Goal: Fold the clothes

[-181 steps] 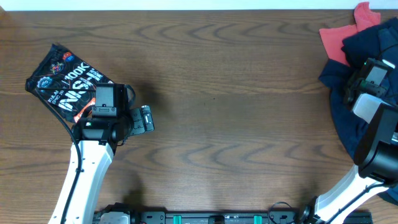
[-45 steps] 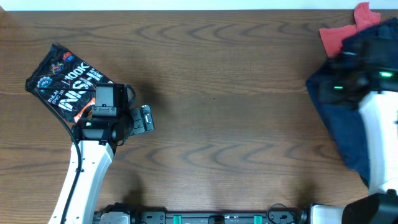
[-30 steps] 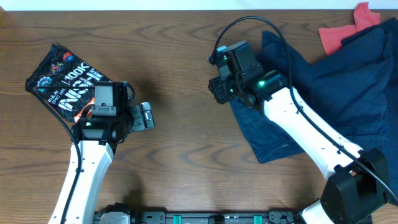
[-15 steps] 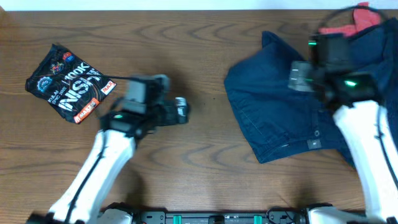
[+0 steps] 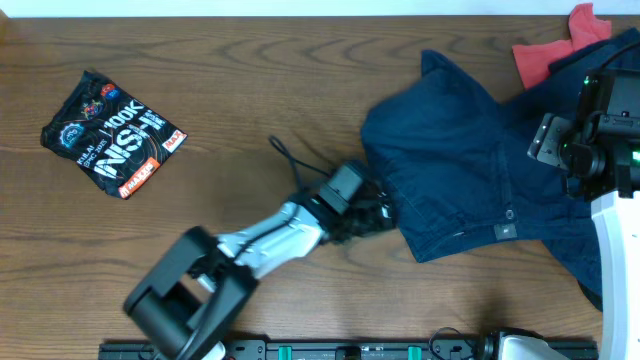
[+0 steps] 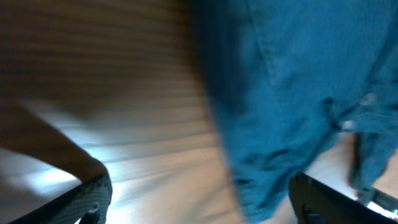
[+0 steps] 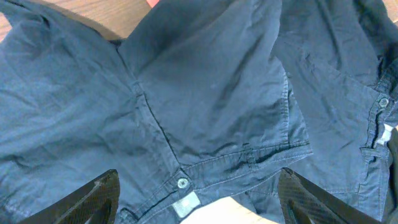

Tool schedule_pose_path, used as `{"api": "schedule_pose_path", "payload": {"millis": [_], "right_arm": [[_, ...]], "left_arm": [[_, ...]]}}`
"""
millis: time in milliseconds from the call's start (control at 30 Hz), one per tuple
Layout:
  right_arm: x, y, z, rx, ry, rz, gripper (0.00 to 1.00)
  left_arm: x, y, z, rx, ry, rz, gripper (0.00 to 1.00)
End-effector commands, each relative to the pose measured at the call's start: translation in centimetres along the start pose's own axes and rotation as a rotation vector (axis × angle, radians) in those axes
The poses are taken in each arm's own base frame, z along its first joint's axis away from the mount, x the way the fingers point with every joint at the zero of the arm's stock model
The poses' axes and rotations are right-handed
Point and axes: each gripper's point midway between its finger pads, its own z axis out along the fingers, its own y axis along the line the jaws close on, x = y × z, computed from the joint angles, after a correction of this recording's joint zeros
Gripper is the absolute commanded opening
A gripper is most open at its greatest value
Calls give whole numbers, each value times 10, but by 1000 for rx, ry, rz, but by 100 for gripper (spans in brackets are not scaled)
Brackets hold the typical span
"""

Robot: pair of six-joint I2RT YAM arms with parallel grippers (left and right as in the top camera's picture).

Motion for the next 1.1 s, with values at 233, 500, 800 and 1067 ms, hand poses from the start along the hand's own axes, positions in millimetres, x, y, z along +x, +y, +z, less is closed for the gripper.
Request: {"api": "schedule_pose_path", "payload": {"millis": [233, 500, 800, 1067], "right_arm": [[-4, -6, -7, 11, -18, 7, 80], [1, -7, -7, 16, 0, 1, 80], [1, -7, -7, 16, 4, 0, 80], [4, -2, -7, -17, 19, -22, 87]], "left_arm": [[58, -28, 65, 126, 120, -77, 49], [1, -10, 30, 153, 112, -67, 6], [-213, 101, -144, 69, -358, -135, 6], [-249, 136, -251, 248, -378, -352, 98]]}}
